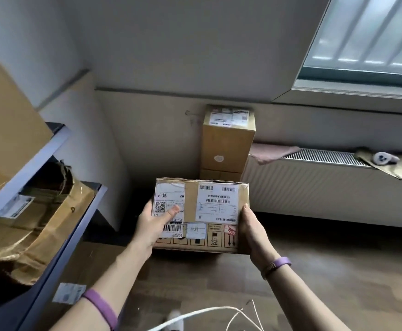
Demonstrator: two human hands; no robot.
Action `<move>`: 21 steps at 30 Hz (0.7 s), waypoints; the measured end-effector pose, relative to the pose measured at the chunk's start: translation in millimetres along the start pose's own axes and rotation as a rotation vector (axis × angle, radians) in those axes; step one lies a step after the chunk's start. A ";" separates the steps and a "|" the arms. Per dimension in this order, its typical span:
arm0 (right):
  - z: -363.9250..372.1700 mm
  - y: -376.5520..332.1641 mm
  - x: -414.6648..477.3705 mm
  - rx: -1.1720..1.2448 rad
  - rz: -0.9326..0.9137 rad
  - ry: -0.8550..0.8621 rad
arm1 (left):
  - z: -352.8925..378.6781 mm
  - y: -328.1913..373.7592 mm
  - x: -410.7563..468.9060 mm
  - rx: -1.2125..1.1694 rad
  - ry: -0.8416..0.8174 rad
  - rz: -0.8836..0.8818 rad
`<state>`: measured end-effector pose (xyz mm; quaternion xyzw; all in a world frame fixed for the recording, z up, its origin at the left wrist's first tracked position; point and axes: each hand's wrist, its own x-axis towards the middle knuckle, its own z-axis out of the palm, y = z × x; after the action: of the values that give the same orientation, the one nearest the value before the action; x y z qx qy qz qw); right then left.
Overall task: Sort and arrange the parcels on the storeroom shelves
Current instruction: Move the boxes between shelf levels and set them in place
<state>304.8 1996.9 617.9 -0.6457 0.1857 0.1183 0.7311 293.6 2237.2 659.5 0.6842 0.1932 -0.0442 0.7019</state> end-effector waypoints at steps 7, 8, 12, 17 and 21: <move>9.8 -9.6 116.0 -0.017 0.094 0.038 | 24.5 -6.9 128.7 0.003 -0.025 -0.096; 10.5 -10.5 133.4 -0.015 0.121 0.047 | 28.3 -9.2 148.1 0.006 -0.032 -0.111; 13.8 -4.7 199.7 -0.035 0.153 0.093 | 44.2 -22.9 224.7 0.037 -0.052 -0.172; 9.5 9.5 273.0 -0.077 0.185 0.127 | 69.8 -51.1 304.2 0.086 -0.066 -0.236; -3.0 47.5 331.8 -0.027 0.201 0.116 | 89.5 -95.1 357.0 0.104 -0.053 -0.281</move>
<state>584.4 1978.3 434.1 -0.6393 0.2900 0.1560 0.6949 610.4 2216.2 450.4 0.6842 0.2660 -0.1702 0.6574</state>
